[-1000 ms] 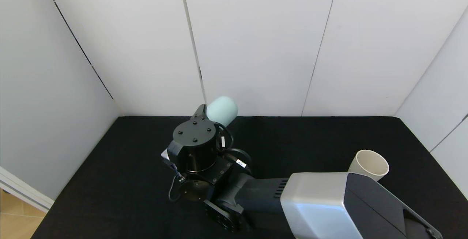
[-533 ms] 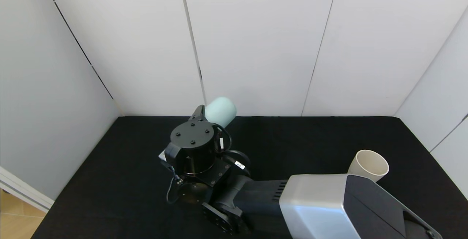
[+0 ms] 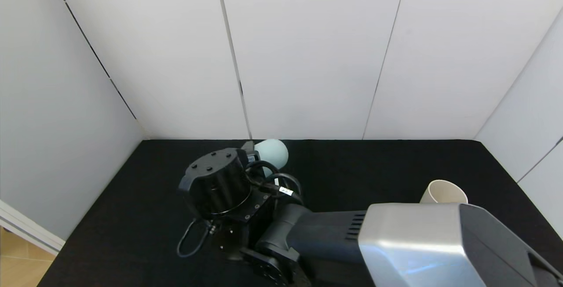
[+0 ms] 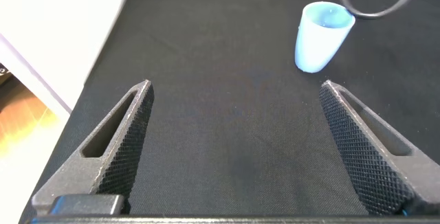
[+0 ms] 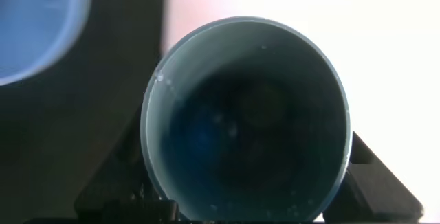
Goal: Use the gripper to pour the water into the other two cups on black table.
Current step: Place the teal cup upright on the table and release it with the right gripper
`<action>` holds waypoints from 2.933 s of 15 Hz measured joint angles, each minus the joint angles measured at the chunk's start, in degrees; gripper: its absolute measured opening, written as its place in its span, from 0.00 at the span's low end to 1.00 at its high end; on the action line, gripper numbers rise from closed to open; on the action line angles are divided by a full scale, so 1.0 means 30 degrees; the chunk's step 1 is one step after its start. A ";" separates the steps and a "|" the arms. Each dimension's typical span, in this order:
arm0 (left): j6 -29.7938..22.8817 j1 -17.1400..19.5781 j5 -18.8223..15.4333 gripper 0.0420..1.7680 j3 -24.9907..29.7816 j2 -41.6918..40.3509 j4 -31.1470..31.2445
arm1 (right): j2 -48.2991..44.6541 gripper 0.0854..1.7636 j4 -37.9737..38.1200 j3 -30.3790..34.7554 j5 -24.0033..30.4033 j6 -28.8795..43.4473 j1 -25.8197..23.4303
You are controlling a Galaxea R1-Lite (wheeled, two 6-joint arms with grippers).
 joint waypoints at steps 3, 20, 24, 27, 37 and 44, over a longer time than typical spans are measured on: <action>-0.0008 0.0000 0.0000 0.97 0.0000 0.0000 0.0000 | -0.1487 0.68 0.5165 0.0792 0.0158 0.7257 0.0130; -0.0008 -0.0008 0.0000 0.97 0.0000 -0.0008 0.0008 | -0.9996 0.68 -0.0419 1.7083 0.7749 2.8160 -0.1690; -0.0008 0.0000 0.0008 0.97 0.0000 0.0000 0.0000 | -1.1236 0.68 -0.5795 2.1622 0.9448 2.8624 -0.2857; -0.0008 0.0000 0.0000 0.97 0.0000 -0.0008 0.0008 | -1.1382 0.68 -0.7164 2.2833 0.9992 2.9331 -0.3361; -0.0008 0.0000 0.0000 0.97 0.0000 0.0000 0.0008 | -0.7830 0.68 -0.8578 2.3146 1.0874 3.0582 -0.5014; -0.0008 0.0000 0.0000 0.97 0.0000 -0.0008 0.0000 | -0.7018 0.73 -0.8976 2.3154 1.0862 3.0529 -0.5120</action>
